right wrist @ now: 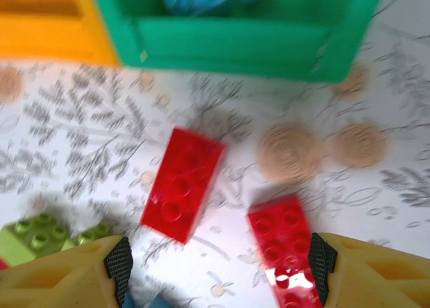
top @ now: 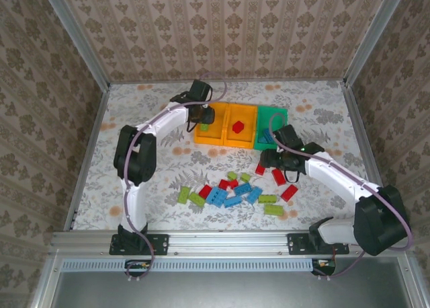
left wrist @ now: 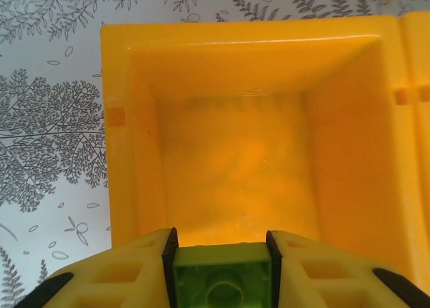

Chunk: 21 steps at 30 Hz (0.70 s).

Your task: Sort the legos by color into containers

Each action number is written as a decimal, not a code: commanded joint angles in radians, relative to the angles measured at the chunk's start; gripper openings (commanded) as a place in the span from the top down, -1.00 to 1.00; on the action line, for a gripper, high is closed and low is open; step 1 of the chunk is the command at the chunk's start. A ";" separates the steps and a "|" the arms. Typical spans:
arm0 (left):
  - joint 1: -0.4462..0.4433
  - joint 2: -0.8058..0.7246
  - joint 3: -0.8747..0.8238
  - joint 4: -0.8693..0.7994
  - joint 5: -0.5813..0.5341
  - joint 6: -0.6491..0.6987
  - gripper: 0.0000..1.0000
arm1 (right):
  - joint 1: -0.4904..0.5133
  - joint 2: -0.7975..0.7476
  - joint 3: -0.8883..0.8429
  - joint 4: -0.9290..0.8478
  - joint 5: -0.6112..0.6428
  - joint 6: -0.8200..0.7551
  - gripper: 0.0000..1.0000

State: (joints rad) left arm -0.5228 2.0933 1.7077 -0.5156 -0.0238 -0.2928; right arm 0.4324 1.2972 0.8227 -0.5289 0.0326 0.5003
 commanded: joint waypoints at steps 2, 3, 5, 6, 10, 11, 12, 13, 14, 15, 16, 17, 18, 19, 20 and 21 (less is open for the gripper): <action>0.007 0.029 0.049 0.041 0.049 -0.009 0.12 | 0.106 -0.029 -0.028 0.056 -0.042 -0.056 -0.44; 0.010 0.030 0.047 0.049 0.071 -0.020 0.04 | 0.116 -0.023 -0.028 0.069 -0.048 -0.079 -0.42; 0.019 0.027 0.044 0.059 0.143 -0.044 -0.06 | 0.126 -0.003 -0.020 0.069 -0.056 -0.121 -0.38; 0.021 0.023 0.043 0.058 0.164 -0.056 -0.16 | 0.130 0.006 -0.015 0.062 -0.058 -0.142 -0.37; 0.021 -0.050 -0.006 0.072 0.194 -0.084 -0.41 | 0.148 0.027 -0.010 0.052 -0.072 -0.206 -0.35; 0.021 -0.073 -0.024 0.082 0.198 -0.088 -0.44 | 0.154 0.032 -0.008 0.052 -0.078 -0.218 -0.35; 0.021 -0.102 -0.047 0.095 0.203 -0.094 -0.49 | 0.161 0.041 -0.008 0.057 -0.089 -0.232 -0.34; 0.021 -0.131 -0.074 0.106 0.205 -0.099 -0.57 | 0.170 0.052 -0.007 0.064 -0.095 -0.246 -0.35; 0.021 -0.157 -0.097 0.113 0.205 -0.102 -0.68 | 0.181 0.065 -0.003 0.067 -0.096 -0.257 -0.35; 0.021 -0.189 -0.125 0.123 0.203 -0.106 -0.80 | 0.193 0.081 0.006 0.065 -0.092 -0.270 -0.35; 0.021 -0.220 -0.155 0.135 0.202 -0.107 -0.89 | 0.204 0.100 0.016 0.063 -0.090 -0.275 -0.35; 0.023 -0.248 -0.181 0.142 0.198 -0.108 -0.99 | 0.213 0.129 0.025 0.062 -0.092 -0.283 -0.35; 0.024 -0.277 -0.211 0.145 0.191 -0.108 -1.00 | 0.225 0.149 0.034 0.065 -0.088 -0.289 -0.36; 0.025 -0.306 -0.238 0.146 0.182 -0.108 -1.00 | 0.237 0.169 0.043 0.067 -0.077 -0.294 -0.35; 0.027 -0.331 -0.260 0.147 0.176 -0.104 -1.00 | 0.245 0.189 0.056 0.064 -0.070 -0.296 -0.36; 0.030 -0.357 -0.289 0.143 0.168 -0.101 -1.00 | 0.255 0.211 0.071 0.056 -0.053 -0.297 -0.35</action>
State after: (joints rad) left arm -0.5072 1.8080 1.4624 -0.3946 0.1535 -0.3897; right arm 0.6659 1.4673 0.8410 -0.4706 -0.0372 0.2417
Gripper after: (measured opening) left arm 0.994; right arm 0.674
